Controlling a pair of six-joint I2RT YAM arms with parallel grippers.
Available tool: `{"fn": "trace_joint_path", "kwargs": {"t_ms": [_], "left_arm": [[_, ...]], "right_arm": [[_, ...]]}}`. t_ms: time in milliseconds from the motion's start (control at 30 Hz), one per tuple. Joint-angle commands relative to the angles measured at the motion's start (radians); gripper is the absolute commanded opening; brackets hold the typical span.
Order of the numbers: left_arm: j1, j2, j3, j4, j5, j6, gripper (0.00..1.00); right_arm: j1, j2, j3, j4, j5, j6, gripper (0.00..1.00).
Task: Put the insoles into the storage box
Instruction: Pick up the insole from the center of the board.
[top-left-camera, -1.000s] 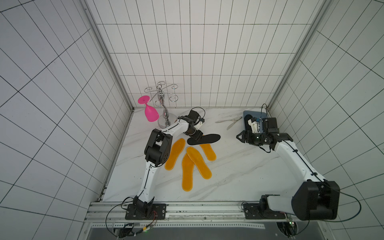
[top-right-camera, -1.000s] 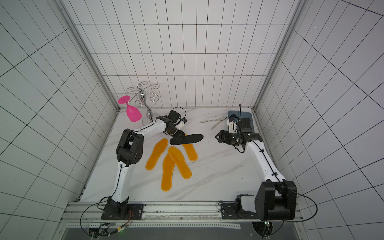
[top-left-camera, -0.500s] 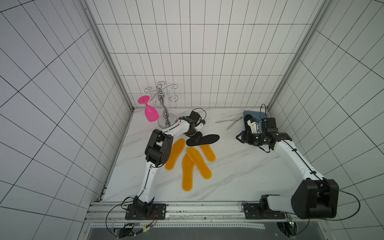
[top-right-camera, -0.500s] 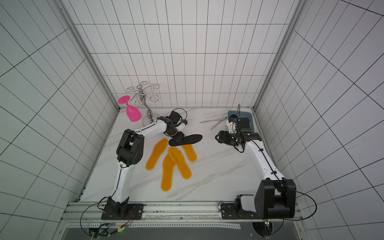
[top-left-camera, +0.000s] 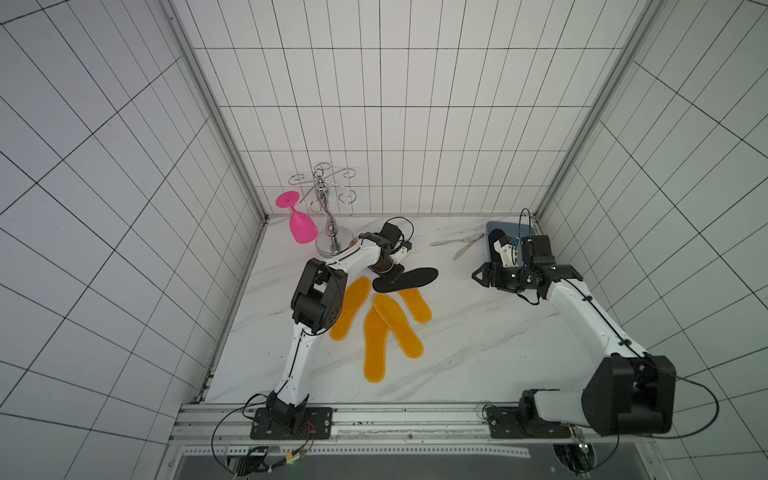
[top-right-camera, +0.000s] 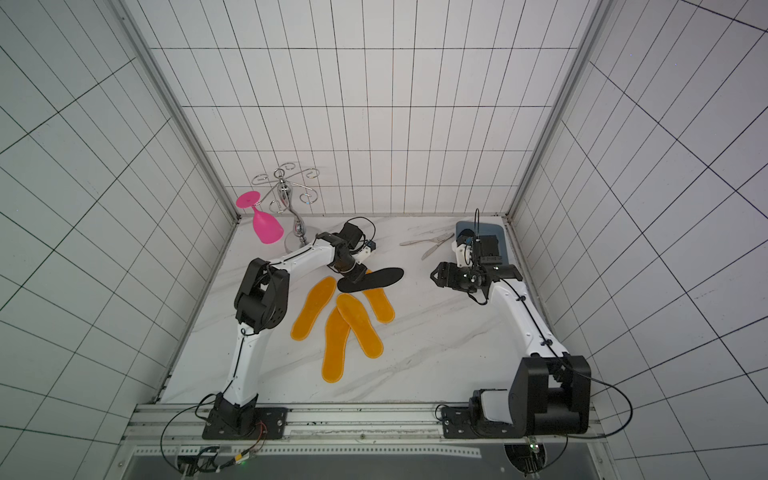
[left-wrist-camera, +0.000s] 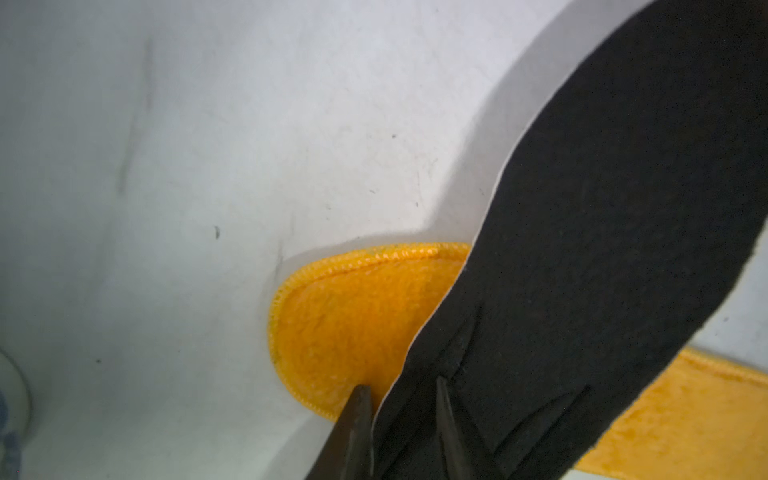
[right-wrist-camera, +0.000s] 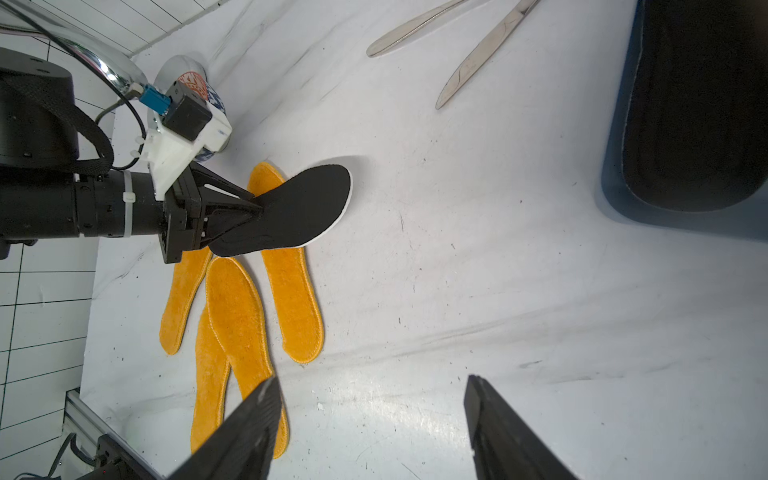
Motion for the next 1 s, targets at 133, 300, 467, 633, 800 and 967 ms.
{"fn": "trace_joint_path", "kwargs": {"t_ms": [133, 300, 467, 633, 800, 967], "left_arm": [[-0.006, 0.061, -0.014, -0.082, -0.068, -0.006, 0.0], [-0.007, 0.038, -0.013, -0.08, -0.076, -0.01, 0.0], [-0.005, -0.014, -0.004, -0.059, -0.041, -0.026, 0.0], [-0.002, -0.062, 0.009, -0.048, 0.024, -0.044, 0.0], [0.007, -0.092, 0.009, -0.045, 0.074, -0.054, 0.0], [0.028, -0.11, 0.003, -0.043, 0.135, -0.073, 0.0]], "right_arm": [[0.013, 0.011, 0.022, -0.021, 0.014, -0.023, 0.72], [0.012, 0.012, 0.028, -0.022, 0.013, -0.025, 0.72], [0.012, 0.009, 0.038, -0.023, 0.012, -0.02, 0.72], [0.012, 0.001, 0.055, -0.019, 0.001, -0.002, 0.72], [0.013, -0.005, 0.06, 0.002, -0.023, 0.032, 0.72], [0.014, -0.005, 0.057, 0.021, -0.048, 0.057, 0.71]]}}
